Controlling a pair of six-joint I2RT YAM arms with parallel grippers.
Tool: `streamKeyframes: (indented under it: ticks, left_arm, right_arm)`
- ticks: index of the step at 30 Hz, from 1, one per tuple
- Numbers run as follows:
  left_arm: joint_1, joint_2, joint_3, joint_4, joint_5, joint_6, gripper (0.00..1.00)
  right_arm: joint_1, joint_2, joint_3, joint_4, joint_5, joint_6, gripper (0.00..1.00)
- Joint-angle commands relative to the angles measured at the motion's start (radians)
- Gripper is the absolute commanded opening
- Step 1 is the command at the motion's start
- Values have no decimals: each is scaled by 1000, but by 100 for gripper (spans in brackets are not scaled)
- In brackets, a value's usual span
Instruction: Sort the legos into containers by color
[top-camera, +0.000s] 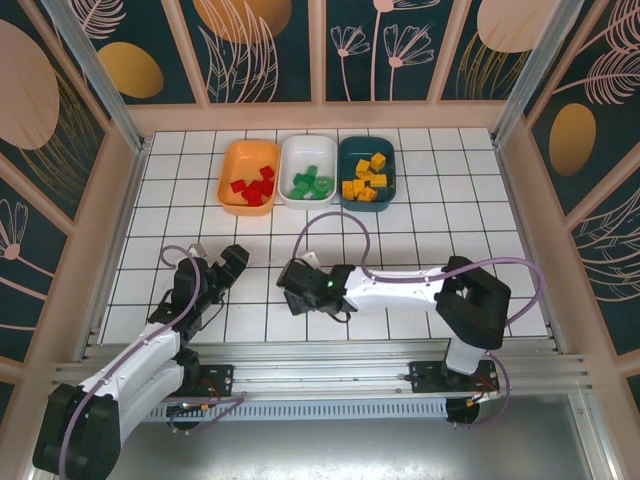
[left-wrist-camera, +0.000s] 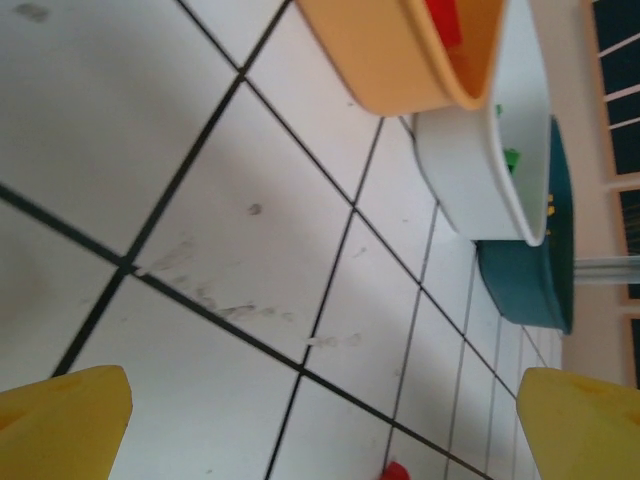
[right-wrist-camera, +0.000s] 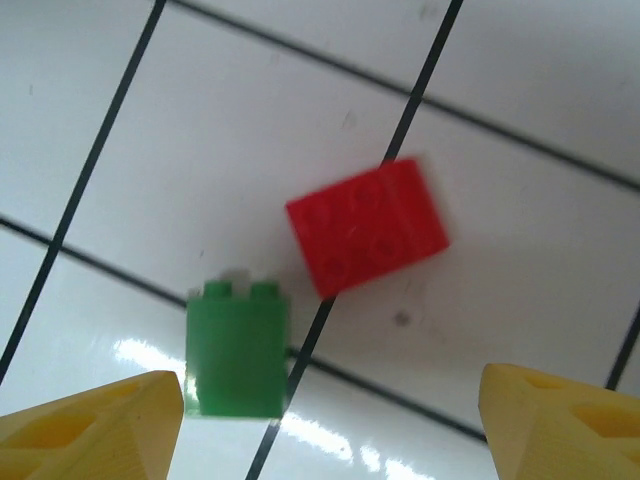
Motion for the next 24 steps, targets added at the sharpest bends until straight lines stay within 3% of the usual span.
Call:
streamKeyframes:
  ticks: [1,9,24]
  left_arm:
    - [-4,5,1,-16,-26,-22,99]
    - [-3,16,-1,-13,-6,-25,98]
    - [-4,65,14,9,2,-2,98]
  right_arm:
    - [28,29,0,27,-47,83,77]
    - [48,151,53,39,-22,69,69]
    - [40,203,89,66,24,37,38]
